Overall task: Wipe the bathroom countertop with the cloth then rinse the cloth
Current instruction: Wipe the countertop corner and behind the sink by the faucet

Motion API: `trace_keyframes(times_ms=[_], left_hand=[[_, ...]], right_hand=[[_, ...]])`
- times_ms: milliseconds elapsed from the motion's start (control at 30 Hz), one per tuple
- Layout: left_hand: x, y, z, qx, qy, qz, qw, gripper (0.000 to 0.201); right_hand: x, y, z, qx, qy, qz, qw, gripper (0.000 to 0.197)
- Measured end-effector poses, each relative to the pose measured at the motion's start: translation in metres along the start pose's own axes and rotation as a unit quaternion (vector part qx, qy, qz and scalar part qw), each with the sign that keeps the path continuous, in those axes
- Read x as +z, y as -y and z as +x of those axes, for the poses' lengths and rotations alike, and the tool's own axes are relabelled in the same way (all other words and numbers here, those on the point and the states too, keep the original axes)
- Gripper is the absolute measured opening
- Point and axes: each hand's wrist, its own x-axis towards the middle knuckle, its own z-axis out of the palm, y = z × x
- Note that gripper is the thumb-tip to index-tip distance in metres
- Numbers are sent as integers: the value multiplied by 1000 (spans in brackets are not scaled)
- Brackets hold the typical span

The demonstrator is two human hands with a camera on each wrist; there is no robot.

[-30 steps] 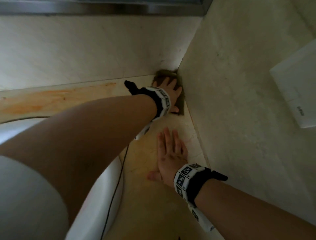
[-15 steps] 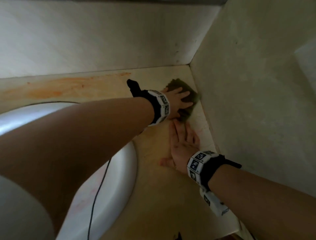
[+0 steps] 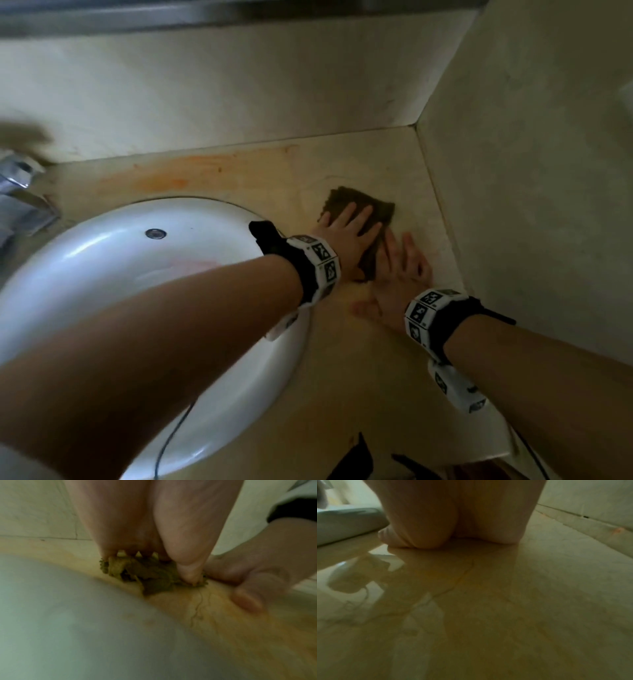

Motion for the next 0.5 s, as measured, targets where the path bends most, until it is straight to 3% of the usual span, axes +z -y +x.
trace_keyframes(times_ms=[233, 500], left_hand=[[26, 22, -33, 6, 11, 18, 1000, 96], [-7, 51, -2, -15, -7, -22, 1000, 98]], right_hand=[[1, 3, -2, 5, -5, 15, 1000, 132], [-3, 5, -4, 12, 12, 3, 1000, 132]])
